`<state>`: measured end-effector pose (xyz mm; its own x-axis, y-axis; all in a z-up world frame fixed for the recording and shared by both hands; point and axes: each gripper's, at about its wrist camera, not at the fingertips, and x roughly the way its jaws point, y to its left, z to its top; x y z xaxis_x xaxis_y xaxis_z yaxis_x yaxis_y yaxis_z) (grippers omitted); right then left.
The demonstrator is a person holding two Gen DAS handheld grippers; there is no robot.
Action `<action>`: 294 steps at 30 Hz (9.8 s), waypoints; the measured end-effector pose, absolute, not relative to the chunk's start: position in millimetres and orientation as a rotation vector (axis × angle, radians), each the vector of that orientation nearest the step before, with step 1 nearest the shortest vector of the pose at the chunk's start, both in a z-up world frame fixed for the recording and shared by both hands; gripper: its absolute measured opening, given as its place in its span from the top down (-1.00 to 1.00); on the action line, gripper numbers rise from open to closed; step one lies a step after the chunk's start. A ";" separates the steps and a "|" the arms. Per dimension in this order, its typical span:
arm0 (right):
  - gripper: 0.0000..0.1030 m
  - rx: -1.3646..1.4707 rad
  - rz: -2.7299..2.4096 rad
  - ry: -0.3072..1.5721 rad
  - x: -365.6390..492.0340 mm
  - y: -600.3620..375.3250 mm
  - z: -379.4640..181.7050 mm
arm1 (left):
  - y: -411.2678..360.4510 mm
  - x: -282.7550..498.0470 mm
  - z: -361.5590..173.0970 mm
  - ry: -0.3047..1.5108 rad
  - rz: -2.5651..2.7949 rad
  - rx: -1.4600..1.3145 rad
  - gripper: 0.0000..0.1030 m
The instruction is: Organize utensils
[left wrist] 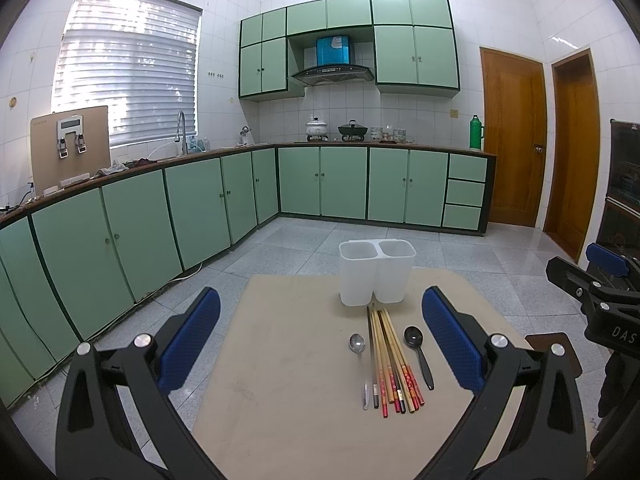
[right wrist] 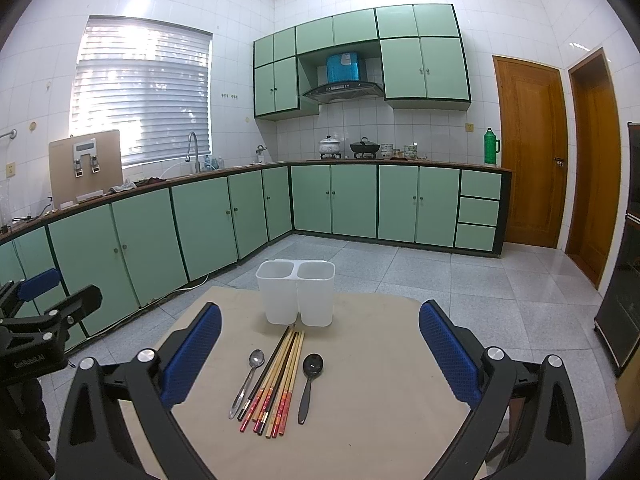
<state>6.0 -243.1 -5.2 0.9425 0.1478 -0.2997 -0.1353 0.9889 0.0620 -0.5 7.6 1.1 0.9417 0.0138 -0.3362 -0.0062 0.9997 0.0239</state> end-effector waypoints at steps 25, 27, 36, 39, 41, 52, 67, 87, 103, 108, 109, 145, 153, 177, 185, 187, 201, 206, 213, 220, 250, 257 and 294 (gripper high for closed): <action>-0.88 0.043 0.144 0.312 6.7 -243.4 -6.5 | 8.0 0.0 -0.7 0.348 0.015 0.021 -0.90; -0.88 0.044 0.144 0.314 7.0 -243.5 -6.4 | 8.6 0.4 -1.4 0.350 0.017 0.022 -0.90; -0.88 0.044 0.143 0.322 12.8 -244.9 -21.0 | 9.0 5.2 -2.2 0.361 0.021 0.022 -0.90; -0.88 0.044 0.144 0.323 14.0 -244.4 -21.9 | 8.4 8.4 -1.4 0.365 0.022 0.022 -0.90; -0.88 0.044 0.144 0.324 14.1 -244.4 -22.2 | 8.8 10.2 -1.5 0.368 0.023 0.021 -0.90; -0.88 0.033 0.145 0.383 37.9 -245.1 -31.8 | 7.0 31.1 -11.8 0.401 0.036 0.037 -0.90; -0.79 0.029 0.164 0.771 182.6 -239.2 -145.0 | 32.3 162.2 -118.1 0.719 0.113 0.095 -0.90; 0.32 0.106 0.166 0.957 248.0 -203.5 -213.6 | 31.9 203.2 -163.6 0.827 0.088 0.062 -0.90; 0.34 0.115 0.174 0.926 237.1 -229.5 -205.5 | -25.0 251.3 -199.6 0.903 0.021 0.075 -0.90; 0.34 0.135 0.170 0.944 239.4 -234.7 -211.0 | -30.7 264.2 -209.7 0.924 0.036 0.085 -0.90; 0.34 0.143 0.172 0.948 238.5 -236.5 -213.6 | -31.6 266.4 -212.2 0.930 0.040 0.090 -0.90; 0.34 0.052 0.207 0.781 215.3 -233.8 -186.3 | -10.6 228.0 -179.5 0.679 -0.192 -0.074 0.94; 0.34 0.089 0.263 0.620 226.5 -236.8 -139.2 | -6.1 224.8 -133.6 0.503 -0.229 -0.130 0.94; 0.34 0.163 0.199 0.405 369.3 -246.1 -70.1 | -41.7 362.8 -48.1 0.223 -0.316 -0.248 0.95; 0.34 0.150 0.167 0.380 395.9 -239.0 -81.5 | -40.3 393.1 -61.6 0.221 -0.284 -0.284 0.95; 0.34 0.131 0.161 0.370 398.2 -236.3 -82.8 | -40.2 397.4 -64.3 0.219 -0.278 -0.289 0.94; 0.34 0.094 0.138 0.387 405.4 -225.4 -110.5 | -34.8 398.7 -79.5 0.227 -0.223 -0.307 0.94; 0.32 0.096 0.157 0.413 405.6 -222.5 -112.0 | -31.9 395.9 -78.9 0.263 -0.213 -0.299 0.93; 0.15 0.079 0.161 0.411 398.0 -223.9 -103.5 | -30.8 387.6 -66.9 0.264 -0.211 -0.283 0.82; 0.06 0.115 0.161 0.414 373.1 -232.4 -96.9 | -25.4 368.1 -54.3 0.269 -0.223 -0.283 0.58; -0.30 0.087 0.248 0.798 134.8 -233.1 -209.9 | 7.7 149.2 -200.0 0.859 -0.140 -0.116 -0.26; -0.12 0.017 0.235 0.870 120.6 -218.9 -221.6 | 5.4 136.7 -211.5 0.901 -0.145 -0.045 -0.32; 0.77 -0.013 0.220 0.868 119.2 -222.9 -221.1 | -36.9 135.0 -219.8 0.908 -0.178 0.061 -0.40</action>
<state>119.2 -222.9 -221.1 0.6253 0.1870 -0.7576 -0.1973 0.9772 0.0784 135.0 -36.9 -219.8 0.6017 -0.1278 -0.7884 0.1791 0.9836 -0.0227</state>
